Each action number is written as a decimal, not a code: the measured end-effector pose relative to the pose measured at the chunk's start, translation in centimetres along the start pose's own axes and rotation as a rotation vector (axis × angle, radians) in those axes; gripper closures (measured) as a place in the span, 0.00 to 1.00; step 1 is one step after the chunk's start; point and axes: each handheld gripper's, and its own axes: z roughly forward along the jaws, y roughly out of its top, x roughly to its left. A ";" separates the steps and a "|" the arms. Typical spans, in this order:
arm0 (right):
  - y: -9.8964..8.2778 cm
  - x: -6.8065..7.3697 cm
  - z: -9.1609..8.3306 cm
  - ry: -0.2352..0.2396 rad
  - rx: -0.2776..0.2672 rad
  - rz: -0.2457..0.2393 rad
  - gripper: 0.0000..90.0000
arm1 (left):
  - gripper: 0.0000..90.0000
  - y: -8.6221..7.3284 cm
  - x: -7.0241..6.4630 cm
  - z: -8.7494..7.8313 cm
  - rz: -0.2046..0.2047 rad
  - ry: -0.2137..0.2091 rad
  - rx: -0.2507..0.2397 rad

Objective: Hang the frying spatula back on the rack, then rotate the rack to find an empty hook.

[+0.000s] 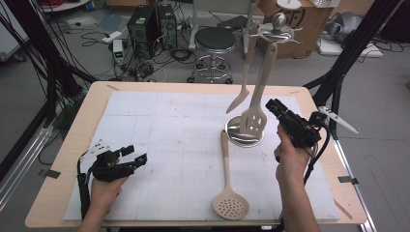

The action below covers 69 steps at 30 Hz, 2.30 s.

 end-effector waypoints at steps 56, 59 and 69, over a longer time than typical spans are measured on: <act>8.7 4.2 5.0 -0.087 -0.212 -0.120 0.99 | 0.27 -0.1 0.3 -0.4 -0.011 0.007 -0.011; 8.5 4.3 5.3 -0.086 -0.206 -0.122 1.00 | 0.27 -0.1 0.2 -0.4 -0.019 0.008 -0.015; 8.3 4.5 5.6 -0.073 -0.200 -0.113 1.00 | 0.27 -0.1 0.3 -0.5 -0.013 0.013 -0.013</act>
